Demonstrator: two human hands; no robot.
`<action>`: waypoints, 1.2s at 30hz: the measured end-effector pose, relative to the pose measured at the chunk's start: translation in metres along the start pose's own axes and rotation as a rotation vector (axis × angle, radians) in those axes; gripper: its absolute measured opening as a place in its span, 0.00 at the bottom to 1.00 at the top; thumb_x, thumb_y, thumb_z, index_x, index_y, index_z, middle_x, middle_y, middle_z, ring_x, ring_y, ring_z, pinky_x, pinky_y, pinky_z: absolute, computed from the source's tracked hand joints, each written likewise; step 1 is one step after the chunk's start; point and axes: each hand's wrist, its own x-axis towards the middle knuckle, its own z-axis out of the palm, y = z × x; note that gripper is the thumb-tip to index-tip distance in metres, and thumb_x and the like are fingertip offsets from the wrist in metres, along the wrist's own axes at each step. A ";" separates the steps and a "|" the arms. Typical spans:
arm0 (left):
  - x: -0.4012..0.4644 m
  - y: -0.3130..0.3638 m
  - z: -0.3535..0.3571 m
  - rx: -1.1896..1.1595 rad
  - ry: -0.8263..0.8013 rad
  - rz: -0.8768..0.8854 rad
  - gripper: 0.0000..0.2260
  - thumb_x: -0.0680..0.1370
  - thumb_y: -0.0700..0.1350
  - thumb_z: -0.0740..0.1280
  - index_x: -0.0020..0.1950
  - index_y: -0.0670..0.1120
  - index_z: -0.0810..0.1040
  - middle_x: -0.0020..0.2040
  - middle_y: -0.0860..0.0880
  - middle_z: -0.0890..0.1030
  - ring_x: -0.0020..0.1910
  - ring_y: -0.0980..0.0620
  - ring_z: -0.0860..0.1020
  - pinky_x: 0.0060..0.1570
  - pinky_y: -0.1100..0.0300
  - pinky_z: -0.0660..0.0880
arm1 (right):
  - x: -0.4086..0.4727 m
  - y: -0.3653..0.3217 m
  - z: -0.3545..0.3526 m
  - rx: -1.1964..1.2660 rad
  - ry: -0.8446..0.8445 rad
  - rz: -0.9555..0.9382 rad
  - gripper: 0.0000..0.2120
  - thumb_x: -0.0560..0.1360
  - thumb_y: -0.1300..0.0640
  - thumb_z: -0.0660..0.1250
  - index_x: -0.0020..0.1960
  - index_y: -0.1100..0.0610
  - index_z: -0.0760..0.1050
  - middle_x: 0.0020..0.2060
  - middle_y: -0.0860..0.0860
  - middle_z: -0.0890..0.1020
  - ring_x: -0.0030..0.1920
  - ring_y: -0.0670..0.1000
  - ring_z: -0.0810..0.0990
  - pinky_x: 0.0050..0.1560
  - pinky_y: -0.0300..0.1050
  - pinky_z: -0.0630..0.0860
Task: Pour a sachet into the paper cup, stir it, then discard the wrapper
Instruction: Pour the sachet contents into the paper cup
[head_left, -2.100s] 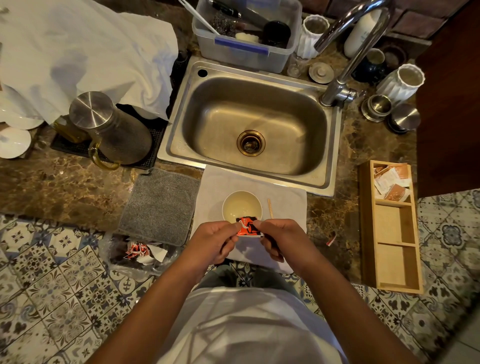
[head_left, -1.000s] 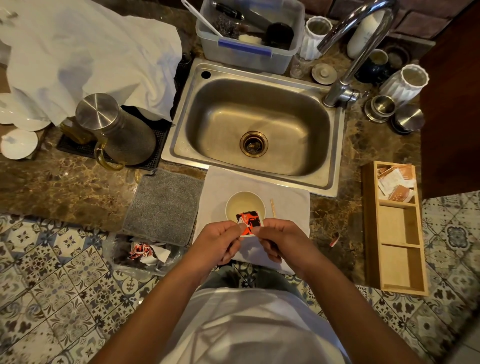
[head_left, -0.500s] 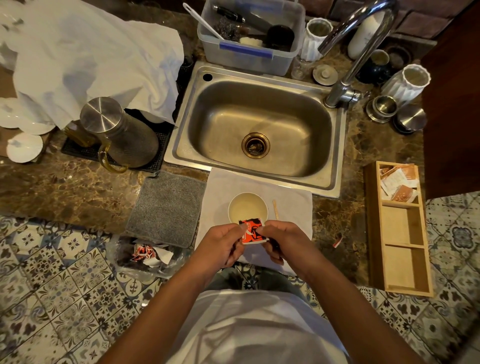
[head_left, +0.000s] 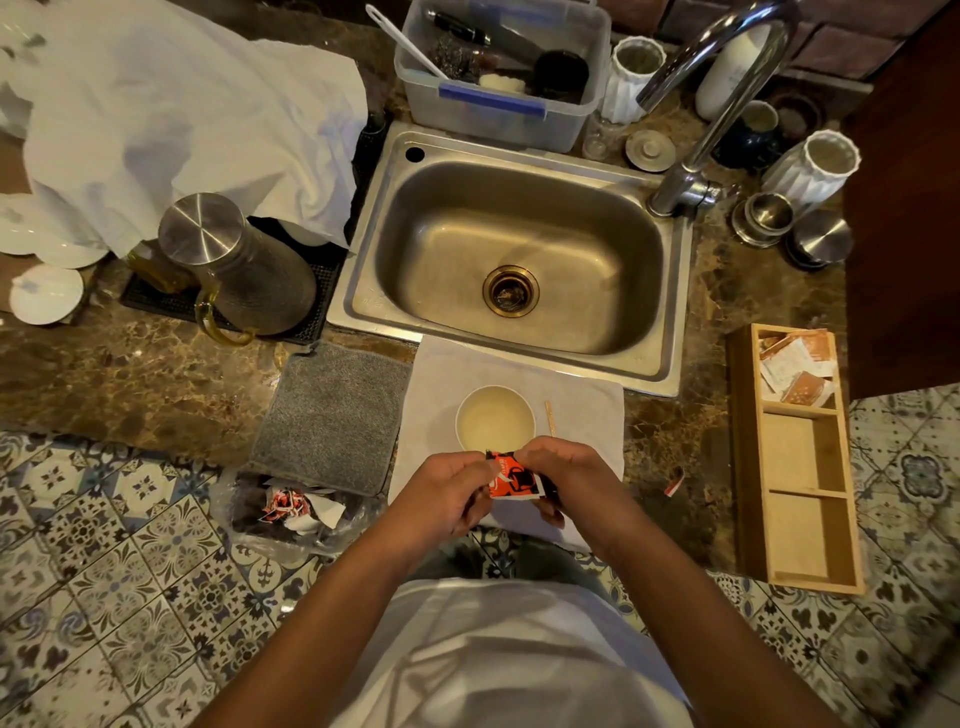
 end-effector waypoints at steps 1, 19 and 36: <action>0.000 0.000 0.000 -0.001 0.000 0.000 0.16 0.83 0.42 0.62 0.35 0.44 0.70 0.23 0.48 0.66 0.19 0.56 0.61 0.20 0.66 0.58 | 0.001 0.000 0.000 -0.007 0.003 0.003 0.14 0.82 0.58 0.63 0.50 0.69 0.78 0.33 0.62 0.72 0.25 0.50 0.68 0.27 0.41 0.66; -0.001 0.002 -0.001 0.083 0.095 0.156 0.19 0.82 0.48 0.65 0.33 0.45 0.71 0.22 0.51 0.67 0.22 0.54 0.60 0.26 0.61 0.60 | -0.012 -0.001 -0.008 -0.024 -0.171 -0.081 0.20 0.82 0.48 0.65 0.37 0.60 0.74 0.26 0.55 0.72 0.26 0.53 0.67 0.30 0.45 0.67; 0.023 0.005 0.094 0.457 -0.146 0.314 0.08 0.82 0.46 0.67 0.48 0.45 0.83 0.32 0.48 0.84 0.26 0.53 0.75 0.29 0.62 0.72 | -0.070 0.063 -0.091 0.213 0.162 -0.185 0.21 0.77 0.50 0.67 0.38 0.68 0.72 0.27 0.58 0.72 0.26 0.51 0.66 0.29 0.43 0.64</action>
